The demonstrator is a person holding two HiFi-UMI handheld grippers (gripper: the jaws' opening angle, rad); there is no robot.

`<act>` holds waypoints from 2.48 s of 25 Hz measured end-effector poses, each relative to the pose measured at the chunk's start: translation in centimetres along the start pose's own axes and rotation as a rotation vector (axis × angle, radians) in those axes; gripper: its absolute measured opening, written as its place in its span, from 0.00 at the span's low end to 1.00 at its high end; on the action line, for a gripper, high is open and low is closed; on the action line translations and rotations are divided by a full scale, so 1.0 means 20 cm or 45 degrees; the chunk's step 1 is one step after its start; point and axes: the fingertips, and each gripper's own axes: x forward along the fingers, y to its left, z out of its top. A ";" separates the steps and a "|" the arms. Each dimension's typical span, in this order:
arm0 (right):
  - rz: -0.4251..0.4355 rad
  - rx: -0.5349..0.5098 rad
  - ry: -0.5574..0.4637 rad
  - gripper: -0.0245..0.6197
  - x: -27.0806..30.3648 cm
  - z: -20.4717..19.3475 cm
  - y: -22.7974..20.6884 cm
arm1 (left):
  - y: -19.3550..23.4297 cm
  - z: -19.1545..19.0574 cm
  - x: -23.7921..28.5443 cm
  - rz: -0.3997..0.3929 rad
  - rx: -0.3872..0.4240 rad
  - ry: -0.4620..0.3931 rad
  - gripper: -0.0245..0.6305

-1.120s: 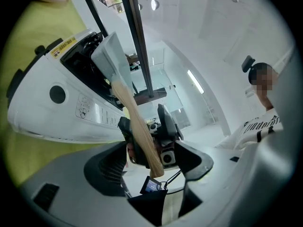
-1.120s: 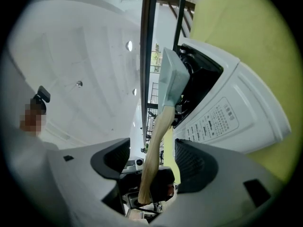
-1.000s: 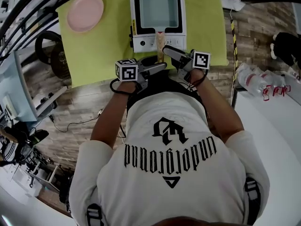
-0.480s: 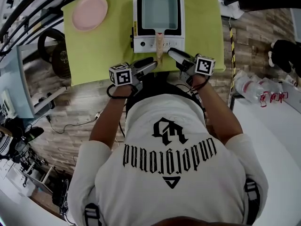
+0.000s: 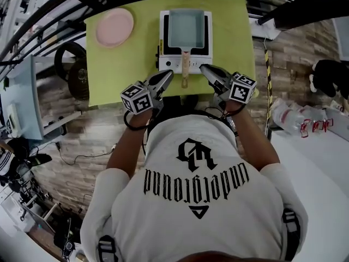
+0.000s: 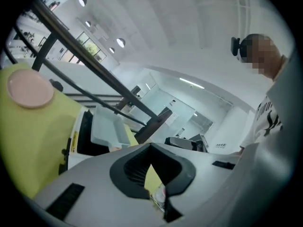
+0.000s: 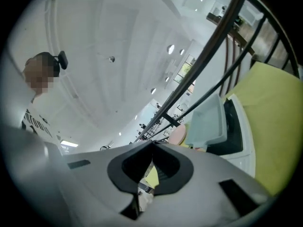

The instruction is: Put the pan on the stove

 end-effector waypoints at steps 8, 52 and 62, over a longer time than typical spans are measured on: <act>0.052 -0.285 -0.091 0.04 -0.05 0.22 0.31 | -0.38 0.29 0.01 -0.024 0.301 -0.127 0.04; -0.317 -0.948 -0.147 0.04 0.24 -0.44 1.39 | -0.71 0.29 -1.15 -0.031 0.690 -0.168 0.04; -0.270 -1.029 -0.133 0.04 -0.13 -0.57 1.53 | -1.03 0.06 -1.13 0.051 0.706 -0.235 0.04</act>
